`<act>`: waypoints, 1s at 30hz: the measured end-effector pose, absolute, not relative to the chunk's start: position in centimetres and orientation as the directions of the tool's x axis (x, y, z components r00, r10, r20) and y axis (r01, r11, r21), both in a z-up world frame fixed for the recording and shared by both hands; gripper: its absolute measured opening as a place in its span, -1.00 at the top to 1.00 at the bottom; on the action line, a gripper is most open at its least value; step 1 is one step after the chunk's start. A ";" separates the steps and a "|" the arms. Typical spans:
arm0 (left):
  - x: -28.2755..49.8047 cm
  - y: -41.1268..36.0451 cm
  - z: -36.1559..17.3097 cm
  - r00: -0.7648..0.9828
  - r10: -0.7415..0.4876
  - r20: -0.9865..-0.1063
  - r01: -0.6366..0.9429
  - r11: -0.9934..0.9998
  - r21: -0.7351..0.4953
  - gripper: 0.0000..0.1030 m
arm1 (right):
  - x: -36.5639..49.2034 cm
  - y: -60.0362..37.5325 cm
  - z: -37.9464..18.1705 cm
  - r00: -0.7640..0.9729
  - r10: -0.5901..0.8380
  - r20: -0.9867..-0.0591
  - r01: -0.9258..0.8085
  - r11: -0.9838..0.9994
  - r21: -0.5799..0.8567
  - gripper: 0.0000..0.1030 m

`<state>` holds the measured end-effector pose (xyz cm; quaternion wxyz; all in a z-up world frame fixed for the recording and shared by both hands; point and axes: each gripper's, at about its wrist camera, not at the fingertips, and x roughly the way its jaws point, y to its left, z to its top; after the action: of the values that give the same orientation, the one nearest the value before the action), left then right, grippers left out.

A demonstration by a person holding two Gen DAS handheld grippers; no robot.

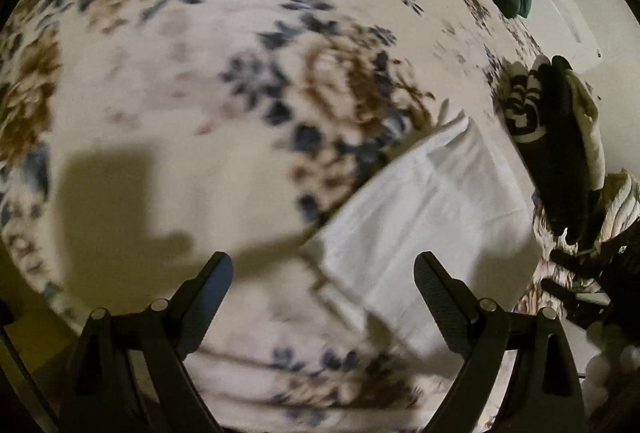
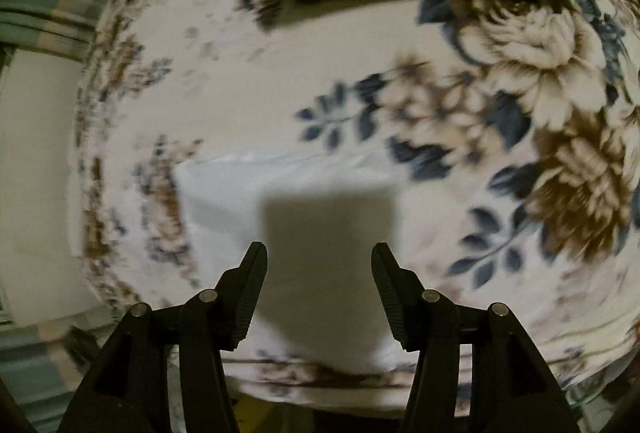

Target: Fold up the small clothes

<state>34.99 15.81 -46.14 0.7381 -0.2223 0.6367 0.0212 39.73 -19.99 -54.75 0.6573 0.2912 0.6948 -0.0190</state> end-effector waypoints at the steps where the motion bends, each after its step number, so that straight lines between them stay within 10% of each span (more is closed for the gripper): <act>1: 35.7 15.1 -46.5 0.193 -0.253 -0.948 -0.313 0.900 -0.304 -0.80 | 39.8 -20.7 -55.5 0.028 0.384 -0.923 0.431 0.828 0.358 -0.11; 9: 39.1 11.5 -53.2 0.052 -0.145 -0.988 -0.249 0.956 -0.153 -0.84 | 44.1 -20.5 -62.8 -0.011 0.276 -0.961 0.317 0.912 0.259 -0.11; 19: 42.3 12.4 -45.6 0.139 -0.253 -0.957 -0.231 0.932 -0.280 -0.85 | 41.0 -25.8 -59.3 0.078 0.507 -0.858 0.403 0.771 0.493 -0.31; 30: 50.5 6.5 -53.9 -0.016 -0.242 -0.970 0.047 0.969 -0.243 -0.92 | 37.1 -23.1 -64.4 0.085 0.558 -0.825 0.493 0.696 0.522 -0.43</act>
<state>50.47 6.49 -53.90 0.6981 -0.0691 0.7051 -0.1038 37.12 -23.07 -64.41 0.6255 0.3888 0.6759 0.0260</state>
